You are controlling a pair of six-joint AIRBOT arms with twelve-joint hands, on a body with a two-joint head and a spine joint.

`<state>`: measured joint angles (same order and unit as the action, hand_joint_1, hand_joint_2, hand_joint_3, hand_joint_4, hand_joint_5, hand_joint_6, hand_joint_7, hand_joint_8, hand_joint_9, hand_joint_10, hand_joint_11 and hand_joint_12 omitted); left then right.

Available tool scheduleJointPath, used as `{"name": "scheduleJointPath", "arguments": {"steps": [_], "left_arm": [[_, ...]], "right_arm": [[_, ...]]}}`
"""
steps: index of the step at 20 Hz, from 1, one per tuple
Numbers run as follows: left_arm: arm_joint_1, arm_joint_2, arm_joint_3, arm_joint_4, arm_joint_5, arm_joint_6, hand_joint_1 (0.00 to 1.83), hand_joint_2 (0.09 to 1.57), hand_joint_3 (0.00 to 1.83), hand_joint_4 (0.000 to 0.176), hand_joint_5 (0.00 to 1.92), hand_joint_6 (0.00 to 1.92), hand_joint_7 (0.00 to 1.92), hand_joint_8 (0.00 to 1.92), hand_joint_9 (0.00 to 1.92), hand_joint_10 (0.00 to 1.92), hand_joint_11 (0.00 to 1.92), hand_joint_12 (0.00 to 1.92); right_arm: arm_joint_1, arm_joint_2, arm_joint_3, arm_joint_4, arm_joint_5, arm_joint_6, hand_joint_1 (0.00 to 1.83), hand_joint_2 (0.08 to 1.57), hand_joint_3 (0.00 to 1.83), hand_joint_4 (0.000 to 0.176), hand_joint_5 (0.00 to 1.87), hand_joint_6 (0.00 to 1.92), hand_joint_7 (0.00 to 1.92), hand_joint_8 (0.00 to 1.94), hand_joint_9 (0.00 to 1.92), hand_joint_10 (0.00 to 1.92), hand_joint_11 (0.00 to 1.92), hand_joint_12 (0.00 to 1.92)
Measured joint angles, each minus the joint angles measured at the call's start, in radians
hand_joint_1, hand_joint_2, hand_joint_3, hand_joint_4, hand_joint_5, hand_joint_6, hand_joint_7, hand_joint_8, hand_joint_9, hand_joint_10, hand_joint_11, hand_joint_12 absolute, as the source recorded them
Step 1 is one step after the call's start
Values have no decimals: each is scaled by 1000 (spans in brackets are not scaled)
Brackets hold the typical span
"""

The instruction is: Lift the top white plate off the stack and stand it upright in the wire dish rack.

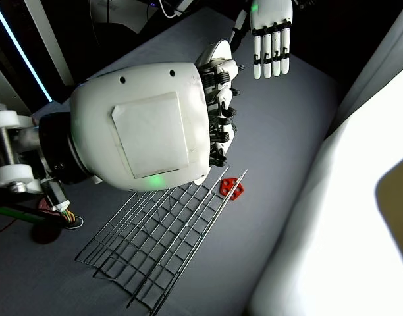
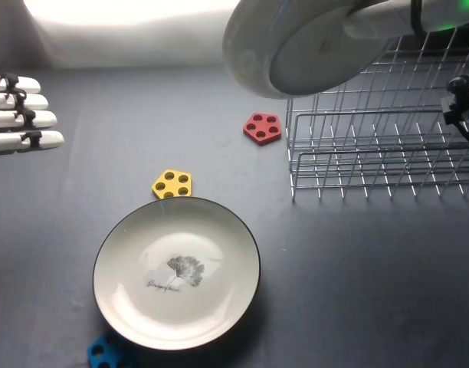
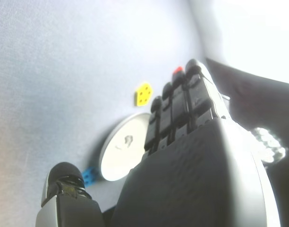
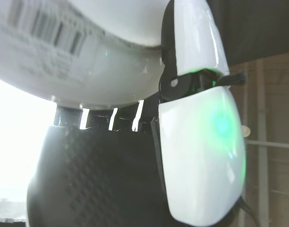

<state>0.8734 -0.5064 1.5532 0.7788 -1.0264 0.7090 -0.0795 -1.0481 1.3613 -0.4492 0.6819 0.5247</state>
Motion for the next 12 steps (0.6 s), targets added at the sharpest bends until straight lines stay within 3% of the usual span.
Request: {"name": "scheduleJointPath", "arguments": {"steps": [3, 7, 12], "left_arm": [[0, 0, -2, -2, -2, 0, 141, 927, 2, 0, 62, 2, 82, 1, 94, 0, 111, 14], [0, 0, -2, -2, -3, 0, 149, 922, 0, 0, 62, 2, 88, 4, 105, 5, 123, 18], [0, 2, -8, -2, -3, 0, 152, 925, 0, 0, 60, 0, 89, 2, 105, 3, 114, 14]], "right_arm": [[-2, 12, 2, 14, -37, 19, 1494, 1062, 0, 0, 912, 1019, 1072, 575, 1116, 732, 987, 1378], [-14, 29, 2, 41, -84, 21, 1499, 1042, 0, 0, 968, 914, 1117, 524, 1188, 616, 1001, 1325], [-19, 33, 2, 49, -95, 23, 1497, 1053, 0, 0, 954, 949, 1093, 561, 1145, 692, 960, 1383]]}}
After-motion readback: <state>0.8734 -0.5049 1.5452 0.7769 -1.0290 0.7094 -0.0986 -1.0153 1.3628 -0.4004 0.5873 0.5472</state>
